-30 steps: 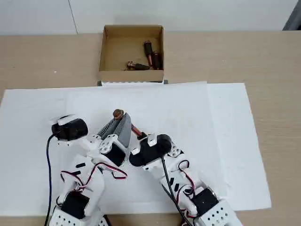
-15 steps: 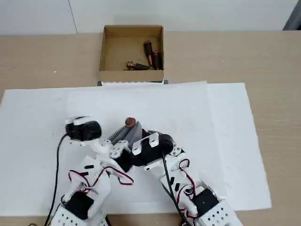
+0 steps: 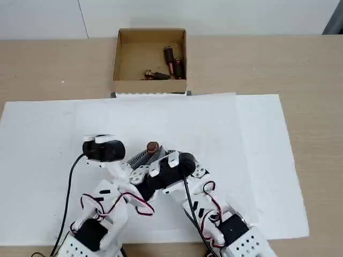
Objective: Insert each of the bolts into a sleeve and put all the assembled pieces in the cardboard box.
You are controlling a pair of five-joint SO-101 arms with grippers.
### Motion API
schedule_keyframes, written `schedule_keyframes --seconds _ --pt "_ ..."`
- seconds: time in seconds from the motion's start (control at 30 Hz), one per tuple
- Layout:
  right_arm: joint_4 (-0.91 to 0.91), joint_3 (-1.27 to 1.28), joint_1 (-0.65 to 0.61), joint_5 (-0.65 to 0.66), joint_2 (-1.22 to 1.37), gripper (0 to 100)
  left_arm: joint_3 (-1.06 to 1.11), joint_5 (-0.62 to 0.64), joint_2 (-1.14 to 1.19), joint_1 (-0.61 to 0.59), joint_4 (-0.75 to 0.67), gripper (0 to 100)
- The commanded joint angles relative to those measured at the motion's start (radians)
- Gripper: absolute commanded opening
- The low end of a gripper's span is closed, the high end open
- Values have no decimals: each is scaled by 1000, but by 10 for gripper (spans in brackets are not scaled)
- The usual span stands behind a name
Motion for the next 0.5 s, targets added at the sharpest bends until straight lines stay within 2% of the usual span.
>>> schedule_keyframes --seconds 0.0,0.2,0.47 --pt "-27 14 -12 9 -12 3 -4 -32 -6 31 21 96" --pt "-27 14 -12 8 -12 3 -4 -63 -8 -38 21 221" --pt "-18 14 -10 6 -10 3 -5 -64 -8 -49 21 236"
